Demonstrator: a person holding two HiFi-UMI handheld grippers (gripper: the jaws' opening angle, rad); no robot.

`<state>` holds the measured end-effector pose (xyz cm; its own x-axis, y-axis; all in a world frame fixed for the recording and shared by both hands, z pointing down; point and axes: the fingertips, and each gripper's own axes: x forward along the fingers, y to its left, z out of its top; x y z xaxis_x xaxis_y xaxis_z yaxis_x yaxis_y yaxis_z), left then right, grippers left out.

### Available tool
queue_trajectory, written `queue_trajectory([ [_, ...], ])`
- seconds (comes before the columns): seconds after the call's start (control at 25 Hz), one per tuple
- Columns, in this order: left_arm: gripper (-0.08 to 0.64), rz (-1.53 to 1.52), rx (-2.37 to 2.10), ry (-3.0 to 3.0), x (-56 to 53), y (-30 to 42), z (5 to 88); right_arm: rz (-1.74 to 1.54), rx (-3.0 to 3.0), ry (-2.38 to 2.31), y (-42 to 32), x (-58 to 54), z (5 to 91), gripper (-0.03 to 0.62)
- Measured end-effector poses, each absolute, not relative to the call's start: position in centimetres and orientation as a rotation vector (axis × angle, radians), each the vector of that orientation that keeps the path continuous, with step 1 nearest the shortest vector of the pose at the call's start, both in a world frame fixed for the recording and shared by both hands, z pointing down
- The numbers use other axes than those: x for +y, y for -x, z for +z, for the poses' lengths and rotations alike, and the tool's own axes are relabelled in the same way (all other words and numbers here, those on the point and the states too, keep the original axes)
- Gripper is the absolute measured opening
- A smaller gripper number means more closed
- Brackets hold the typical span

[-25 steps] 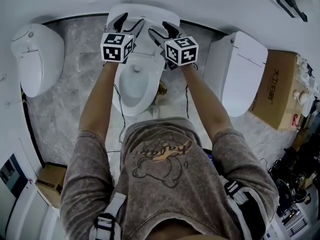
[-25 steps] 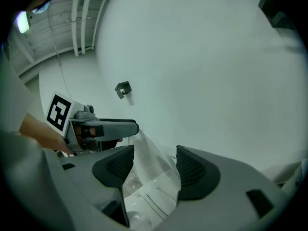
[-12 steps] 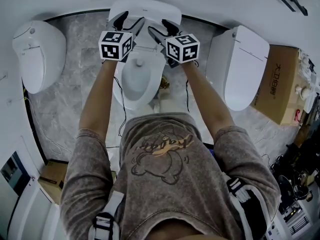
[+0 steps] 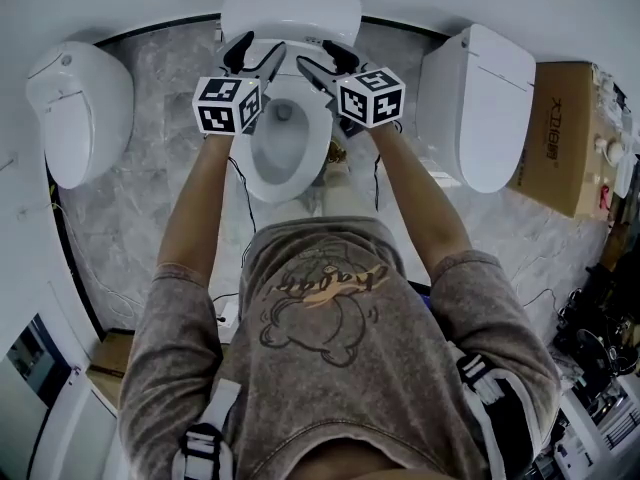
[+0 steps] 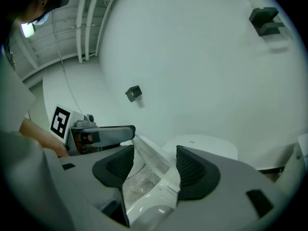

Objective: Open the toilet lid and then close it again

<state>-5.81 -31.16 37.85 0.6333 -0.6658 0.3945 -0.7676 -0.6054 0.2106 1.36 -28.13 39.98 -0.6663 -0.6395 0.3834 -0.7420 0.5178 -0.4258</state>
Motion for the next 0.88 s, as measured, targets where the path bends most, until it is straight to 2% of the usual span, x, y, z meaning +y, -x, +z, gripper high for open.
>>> queue_trajectory([
  [0.88,0.264,0.398,-1.319,-2.366,-16.8,9.8,40.5,1.08,-2.598,-1.097,1.3,-14.6,42.1,0.267],
])
